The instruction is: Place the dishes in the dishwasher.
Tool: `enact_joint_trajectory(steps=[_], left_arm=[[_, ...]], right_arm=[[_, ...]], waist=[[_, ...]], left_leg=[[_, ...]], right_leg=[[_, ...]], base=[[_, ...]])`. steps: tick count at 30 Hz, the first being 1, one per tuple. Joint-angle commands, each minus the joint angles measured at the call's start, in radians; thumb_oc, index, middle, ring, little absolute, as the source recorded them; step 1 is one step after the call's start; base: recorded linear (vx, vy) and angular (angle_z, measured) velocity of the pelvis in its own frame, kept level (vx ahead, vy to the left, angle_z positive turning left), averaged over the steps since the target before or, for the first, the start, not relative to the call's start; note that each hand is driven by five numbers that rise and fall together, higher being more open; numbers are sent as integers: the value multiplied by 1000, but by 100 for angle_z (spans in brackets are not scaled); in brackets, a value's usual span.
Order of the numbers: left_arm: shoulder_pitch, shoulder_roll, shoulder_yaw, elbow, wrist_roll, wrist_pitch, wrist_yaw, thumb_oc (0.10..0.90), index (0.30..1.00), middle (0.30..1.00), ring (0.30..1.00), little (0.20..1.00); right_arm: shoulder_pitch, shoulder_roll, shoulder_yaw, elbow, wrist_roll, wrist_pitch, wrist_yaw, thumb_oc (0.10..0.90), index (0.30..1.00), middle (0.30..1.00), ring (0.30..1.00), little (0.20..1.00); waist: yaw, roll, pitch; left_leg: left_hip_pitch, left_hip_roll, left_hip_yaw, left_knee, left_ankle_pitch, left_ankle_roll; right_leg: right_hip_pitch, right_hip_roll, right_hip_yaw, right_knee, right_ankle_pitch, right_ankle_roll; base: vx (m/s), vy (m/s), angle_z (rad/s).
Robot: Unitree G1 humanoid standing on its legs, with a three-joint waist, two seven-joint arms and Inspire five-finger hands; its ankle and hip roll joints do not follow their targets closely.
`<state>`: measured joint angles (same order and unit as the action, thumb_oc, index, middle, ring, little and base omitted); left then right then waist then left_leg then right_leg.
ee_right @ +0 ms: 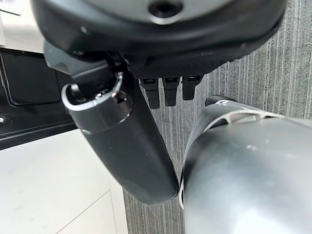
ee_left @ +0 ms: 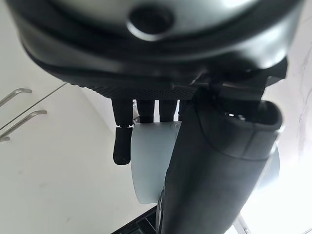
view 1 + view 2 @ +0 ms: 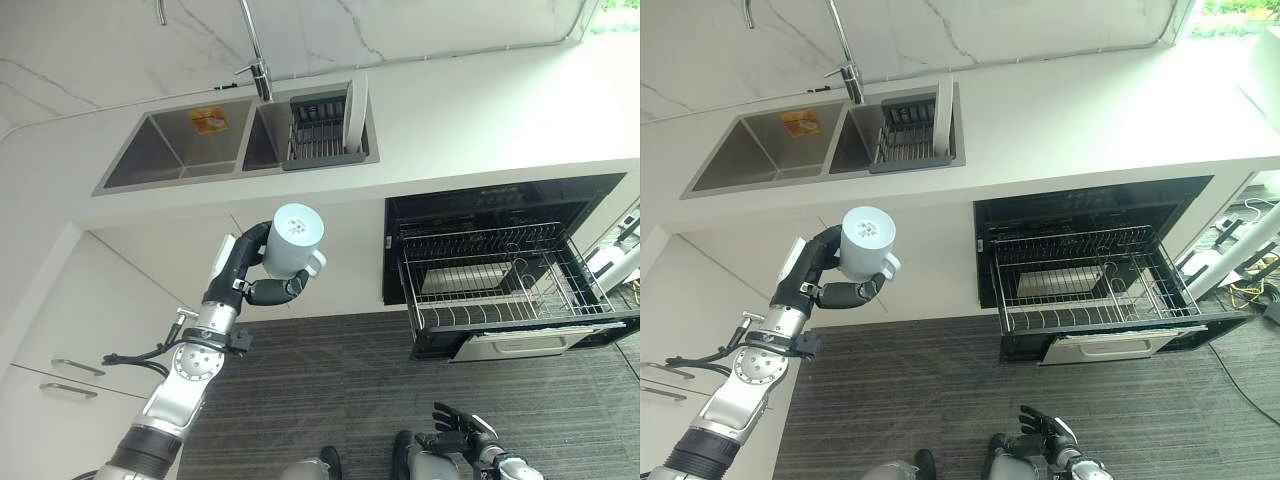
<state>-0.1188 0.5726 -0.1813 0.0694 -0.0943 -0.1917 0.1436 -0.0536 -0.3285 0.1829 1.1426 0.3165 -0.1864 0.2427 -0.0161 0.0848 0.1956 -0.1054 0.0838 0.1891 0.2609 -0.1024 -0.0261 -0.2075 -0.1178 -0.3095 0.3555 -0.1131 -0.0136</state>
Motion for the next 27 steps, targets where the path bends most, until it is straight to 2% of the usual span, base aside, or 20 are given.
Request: enact_joint_trajectory(steps=[1,2,3,5,7,8,11,13,14,15,17,19,20,21,22,23,24,26,27], left_arm=[[-63,13,96,-102,-12,-90,51,400,300,300,300,300],[-51,3,111,-107,-13,-91,30,400,300,300,300,300],[-49,-5,115,-105,-10,-95,22,400,300,300,300,300],[-57,-10,112,-96,-10,-103,8,400,300,300,300,300],[-63,-7,109,-90,-10,-114,-3,400,300,300,300,300],[7,-22,154,29,-130,-236,-36,400,300,300,300,300],[-2,-24,130,26,-139,-226,-62,400,300,300,300,300],[-9,-28,108,31,-138,-229,-91,400,300,300,300,300],[-10,-31,97,29,-131,-235,-90,400,300,300,300,300],[-13,-33,83,-6,-98,-217,-63,400,300,300,300,300],[-27,-22,71,-30,-64,-198,-34,400,300,300,300,300],[-51,-12,57,-42,-65,-178,-38,400,300,300,300,300],[-67,-9,46,-42,-65,-171,-52,400,300,300,300,300],[-85,-6,31,-38,-67,-168,-62,400,300,300,300,300],[-107,-8,7,-26,-65,-167,-74,400,300,300,300,300],[-115,-10,-14,-14,-79,-176,-72,400,300,300,300,300],[-117,-10,-22,-16,-99,-187,-68,400,300,300,300,300],[-120,-18,-22,-56,-93,-156,-45,400,300,300,300,300],[-109,-22,-14,-70,-94,-137,-27,400,300,300,300,300]], right_arm=[[-22,-19,7,-11,3,-36,27,800,900,900,900,900],[-22,-23,-8,0,44,-1,96,800,900,900,900,900],[-20,-22,-10,6,-2,11,109,800,900,900,900,900],[-17,-19,-15,9,57,28,168,800,900,900,900,900],[-13,-25,-20,3,81,59,200,800,900,900,900,900],[42,24,-176,42,219,132,166,800,900,900,900,900],[35,25,-165,50,213,97,166,800,900,900,900,900],[34,27,-162,43,251,60,151,800,900,900,900,900],[33,23,-161,25,256,65,149,800,900,900,900,900],[30,17,-150,-41,221,101,143,800,900,900,900,900],[10,14,-134,-67,193,134,138,800,900,900,900,900],[-10,14,-130,-56,220,152,130,800,900,900,900,900],[-16,15,-134,-41,239,151,131,800,900,900,900,900],[-18,16,-138,-33,246,152,131,800,900,900,900,900],[-12,22,-143,-17,237,142,141,800,900,900,900,900],[-7,37,-149,0,236,128,158,800,900,900,900,900],[-8,43,-158,10,252,110,177,800,900,900,900,900],[-13,34,-148,-20,256,120,202,800,900,900,900,900],[-16,28,-140,-30,255,133,225,800,900,900,900,900]], waist=[[12,-14,-24],[19,-17,-25],[19,-17,-25],[10,-17,-24],[6,-18,-20],[-3,-42,-34],[-8,-47,-40],[-22,-51,-43],[-26,-51,-41],[-29,-48,-23],[-16,-44,-10],[-2,-46,-8],[-2,-47,-9],[-8,-48,-10],[-15,-47,-16],[-19,-45,-19],[-16,-41,-16],[-18,-33,-8],[-14,-33,2]], left_leg=[[-62,55,-60,39,-40,-77],[-65,63,-64,39,-25,-84],[-61,67,-52,39,-21,-84],[-47,85,1,39,-16,-84],[-40,90,9,39,-14,-88],[-5,-77,-14,39,-141,41],[4,-78,-1,39,-151,48],[16,-65,21,39,-157,51],[20,-54,38,39,-156,48],[28,-29,64,39,-154,48],[29,10,113,39,-150,42],[41,18,111,39,-174,35],[40,20,101,39,-173,32],[24,27,102,39,-145,31],[24,39,81,39,-135,18],[36,68,65,39,-121,-4],[43,101,34,39,-110,-27],[-1,175,-29,39,-51,-80],[-21,218,-58,39,-15,-113]], right_leg=[[101,-14,48,-55,-109,106],[114,-5,47,-55,-117,101],[119,-7,39,-55,-118,100],[131,-17,16,-55,-120,100],[144,-18,9,-55,-124,98],[77,-42,74,-55,-25,162],[77,-34,90,-55,-25,164],[81,-24,96,-55,-25,163],[86,-19,86,-55,-26,162],[106,-15,36,-55,-29,153],[102,-55,-69,-55,7,164],[110,-106,-81,-55,20,196],[110,-128,-64,-55,27,203],[98,-151,-48,-55,47,194],[100,-194,6,-55,52,205],[99,-251,57,-55,76,222],[105,-279,88,-55,88,236],[121,-229,102,-55,19,246],[129,-198,100,-55,-12,231]], base=[[9,-113,-4],[15,-130,-3],[17,-149,0],[0,-42,-2],[1,3,3],[19,20,6],[74,19,8],[87,19,-6],[3,30,-9],[-54,10,-12],[-111,-104,-44],[-26,-285,-96],[-123,-427,-68],[-107,-618,-27],[-78,-829,24],[40,-1076,53],[35,-1123,68],[-31,-1066,49],[-69,-895,36]])
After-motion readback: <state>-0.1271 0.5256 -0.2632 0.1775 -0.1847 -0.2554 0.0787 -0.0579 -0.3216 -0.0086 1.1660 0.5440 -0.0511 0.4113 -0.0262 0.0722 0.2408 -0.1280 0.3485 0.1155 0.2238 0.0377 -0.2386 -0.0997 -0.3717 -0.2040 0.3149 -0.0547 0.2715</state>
